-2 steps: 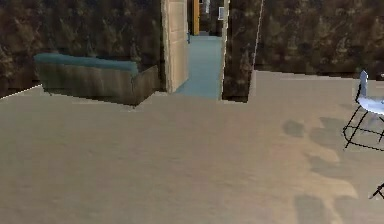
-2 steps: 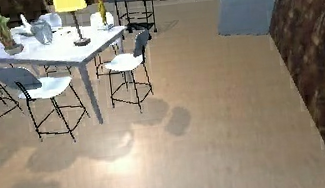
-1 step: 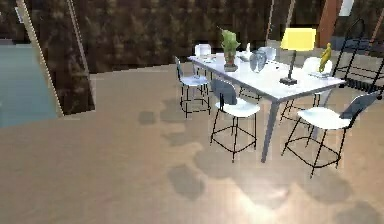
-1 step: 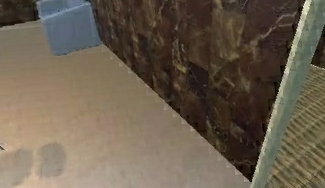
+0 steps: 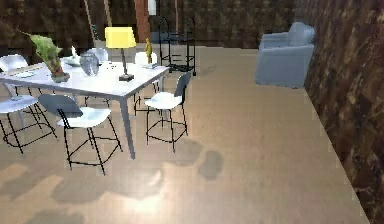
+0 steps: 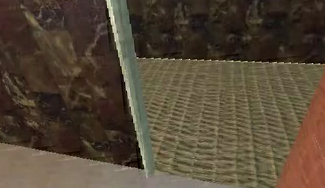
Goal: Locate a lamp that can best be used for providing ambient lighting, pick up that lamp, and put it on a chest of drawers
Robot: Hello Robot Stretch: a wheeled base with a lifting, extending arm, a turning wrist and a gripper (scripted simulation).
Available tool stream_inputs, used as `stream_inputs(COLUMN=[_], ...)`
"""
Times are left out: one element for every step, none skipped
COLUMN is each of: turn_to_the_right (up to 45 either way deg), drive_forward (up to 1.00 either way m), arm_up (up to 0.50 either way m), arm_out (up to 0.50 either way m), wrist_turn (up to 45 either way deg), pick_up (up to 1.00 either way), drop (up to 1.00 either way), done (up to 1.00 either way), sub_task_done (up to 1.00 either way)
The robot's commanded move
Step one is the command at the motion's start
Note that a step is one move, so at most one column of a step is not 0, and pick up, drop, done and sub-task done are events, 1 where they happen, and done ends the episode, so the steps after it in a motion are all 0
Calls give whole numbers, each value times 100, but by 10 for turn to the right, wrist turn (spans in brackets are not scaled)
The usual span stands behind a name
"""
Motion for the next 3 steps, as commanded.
stream_inputs(turn_to_the_right=[180,0,-450], drive_forward=[0,15,0], arm_up=[0,0,0], arm_out=[0,0,0], wrist_turn=[0,0,0], pick_up=[0,0,0], drop=[0,0,0], done=[0,0,0], sub_task_done=[0,0,0])
